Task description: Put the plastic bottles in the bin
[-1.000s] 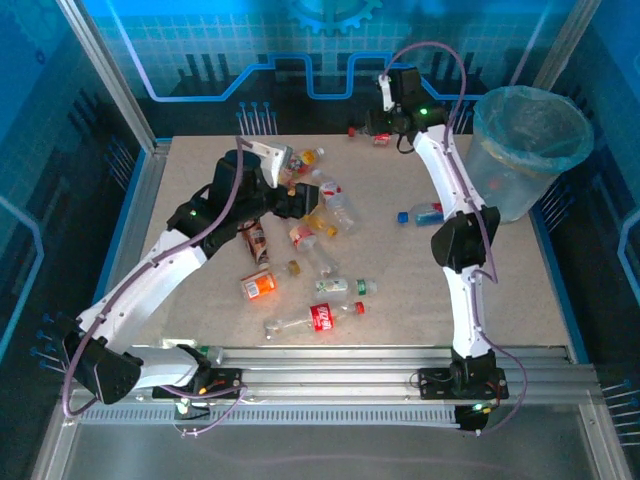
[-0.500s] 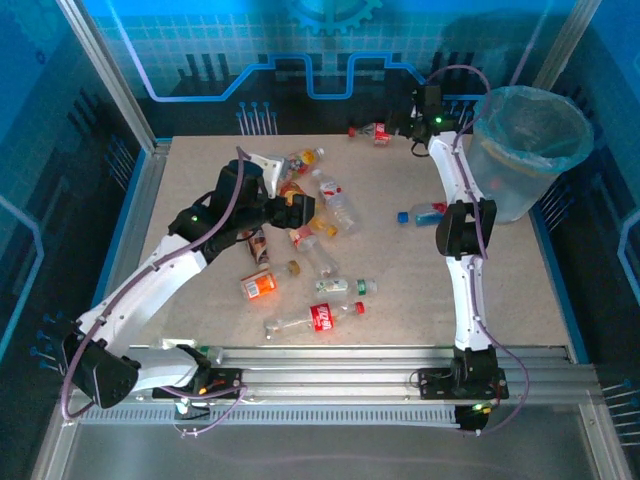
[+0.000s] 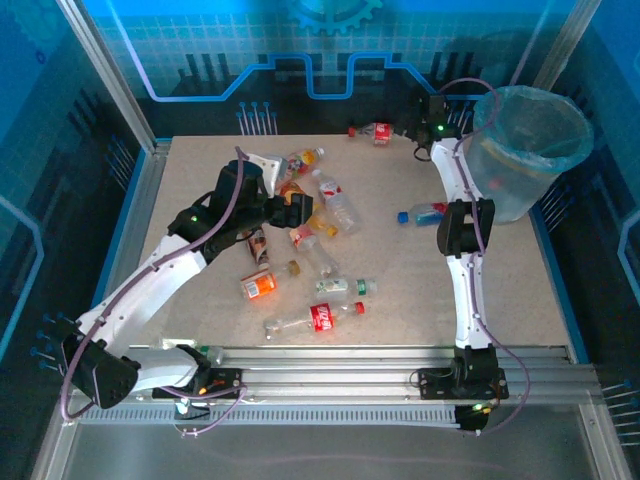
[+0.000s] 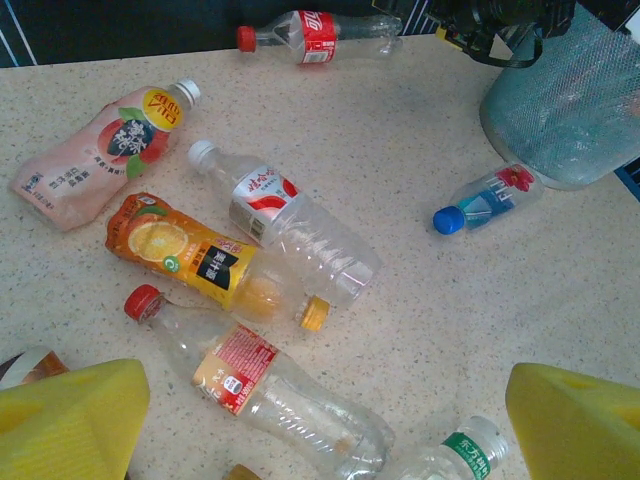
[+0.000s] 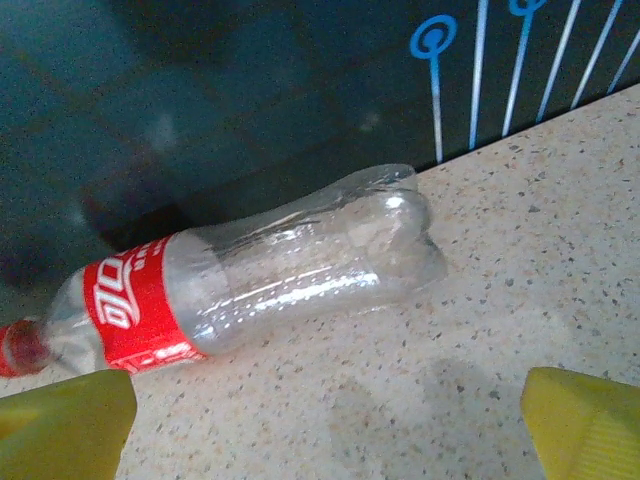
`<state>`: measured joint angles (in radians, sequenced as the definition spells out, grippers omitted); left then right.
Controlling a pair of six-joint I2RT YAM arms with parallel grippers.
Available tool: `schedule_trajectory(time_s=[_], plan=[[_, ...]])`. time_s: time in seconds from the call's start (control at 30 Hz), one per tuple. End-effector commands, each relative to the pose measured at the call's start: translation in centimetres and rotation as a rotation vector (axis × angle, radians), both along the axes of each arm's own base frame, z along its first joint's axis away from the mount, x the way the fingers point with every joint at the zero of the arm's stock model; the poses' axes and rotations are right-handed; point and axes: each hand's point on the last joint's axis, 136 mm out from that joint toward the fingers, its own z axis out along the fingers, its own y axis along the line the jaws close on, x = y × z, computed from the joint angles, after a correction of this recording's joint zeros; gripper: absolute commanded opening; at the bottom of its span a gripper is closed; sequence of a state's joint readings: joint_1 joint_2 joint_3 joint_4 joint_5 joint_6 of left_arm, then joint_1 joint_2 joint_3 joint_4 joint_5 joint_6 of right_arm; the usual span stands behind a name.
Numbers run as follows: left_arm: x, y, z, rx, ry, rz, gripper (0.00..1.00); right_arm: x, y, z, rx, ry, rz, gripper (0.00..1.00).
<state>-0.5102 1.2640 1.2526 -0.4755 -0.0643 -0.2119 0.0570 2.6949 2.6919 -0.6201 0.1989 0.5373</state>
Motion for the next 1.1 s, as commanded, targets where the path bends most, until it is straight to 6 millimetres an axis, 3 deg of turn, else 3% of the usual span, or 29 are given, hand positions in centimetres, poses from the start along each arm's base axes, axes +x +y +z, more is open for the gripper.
schedule_trajectory(time_s=[0.0,0.37,0.7,0.9,1.07], plan=[[0.8,0.2,-1.3,0.009,0.039,0.027,0.93,1.2,-1.1,-1.4,0.031,-0.032,-0.046,1.0],[2.1,-0.9,-2.2,-0.004,0.067,0.023,0.92,2.5,-1.3,-4.1,0.087,-0.055,-0.002,1.0],[2.3,-0.8,-2.9,0.006,0.086,0.035,0.92,3.6,-0.8,-4.6,0.086,-0.101,0.087,1.0],[2.5,-0.9,-3.4,0.012,0.094,0.036,0.91,3.8,0.9,-4.0,0.056,-0.127,0.203,1.0],[2.6,-0.9,-3.6,0.015,0.096,0.036,0.91,3.1,3.4,-3.1,0.038,-0.139,0.359,1.0]])
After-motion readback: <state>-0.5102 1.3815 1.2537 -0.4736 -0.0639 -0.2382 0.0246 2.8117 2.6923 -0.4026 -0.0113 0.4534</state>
